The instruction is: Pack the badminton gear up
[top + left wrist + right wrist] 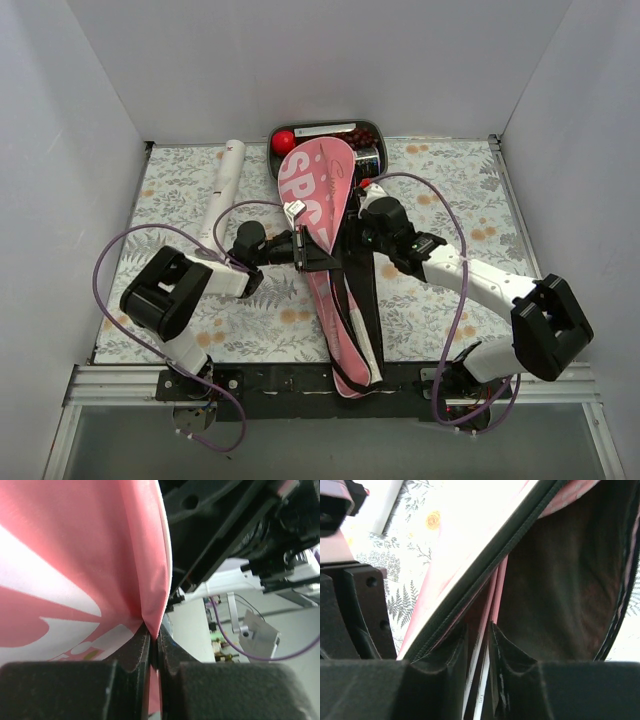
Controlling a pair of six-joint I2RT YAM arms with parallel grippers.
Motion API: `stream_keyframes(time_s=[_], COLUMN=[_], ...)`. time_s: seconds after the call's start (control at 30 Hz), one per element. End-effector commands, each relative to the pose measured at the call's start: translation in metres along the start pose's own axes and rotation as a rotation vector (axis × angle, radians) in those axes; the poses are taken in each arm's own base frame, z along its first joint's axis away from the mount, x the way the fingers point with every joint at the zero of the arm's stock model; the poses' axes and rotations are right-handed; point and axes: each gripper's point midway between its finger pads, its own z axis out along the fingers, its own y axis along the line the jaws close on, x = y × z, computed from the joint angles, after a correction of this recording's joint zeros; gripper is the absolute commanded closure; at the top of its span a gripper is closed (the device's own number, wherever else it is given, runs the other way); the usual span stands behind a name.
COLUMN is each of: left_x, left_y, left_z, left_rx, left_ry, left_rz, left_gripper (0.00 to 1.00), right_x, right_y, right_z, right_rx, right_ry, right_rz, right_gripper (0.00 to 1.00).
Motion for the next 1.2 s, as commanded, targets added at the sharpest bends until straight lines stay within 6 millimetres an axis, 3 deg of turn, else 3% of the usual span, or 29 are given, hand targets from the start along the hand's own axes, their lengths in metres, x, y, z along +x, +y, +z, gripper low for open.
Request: stream_keyframes(time_s=[0.0, 0.07, 0.17, 0.3, 0.43, 0.6, 0.73, 0.77, 1.07, 1.17], left_x=[0.028, 0.028, 0.030, 0.032, 0.036, 0.040, 0.041, 0.042, 0.040, 0.040], left_y=[-0.051, -0.051, -0.057, -0.061, -0.059, -0.056, -0.059, -0.059, -0.071, -0.072], left_z=[-0.007, -0.007, -0.009, -0.011, -0.013, -0.014, -0.016, -0.016, -0.017, -0.017], left_rx=[0.219, 0.226, 0.249, 0.253, 0.246, 0.246, 0.264, 0.267, 0.302, 0.304], left_ry=[0.146, 0.153, 0.166, 0.185, 0.201, 0.207, 0.215, 0.217, 0.234, 0.241], left_rz=[0.112, 0.116, 0.135, 0.154, 0.174, 0.174, 0.175, 0.168, 0.207, 0.213], left_gripper=[1.00, 1.00, 1.00, 1.00, 1.00, 1.00, 1.00, 1.00, 1.00, 1.00], right_x=[-0.039, -0.034, -0.029, -0.029, -0.010, 0.031, 0.072, 0.078, 0.111, 0.117], right_y=[0.035, 0.034, 0.026, 0.015, 0.010, 0.013, 0.007, 0.015, 0.031, 0.036], right_z=[-0.019, -0.023, -0.033, -0.065, -0.096, -0.129, -0.140, -0.144, -0.155, -0.154], right_rx=[-0.151, -0.152, -0.111, -0.042, -0.030, -0.108, -0.153, -0.205, -0.361, -0.396], right_ry=[-0.124, -0.109, -0.089, -0.086, -0.027, 0.050, 0.136, 0.152, 0.233, 0.254], right_rz=[-0.062, -0.066, -0.089, -0.116, -0.118, -0.059, -0.008, 0.002, 0.079, 0.093], right_gripper=[0.67, 0.59, 0.57, 0.54, 0.52, 0.52, 0.52, 0.52, 0.72, 0.73])
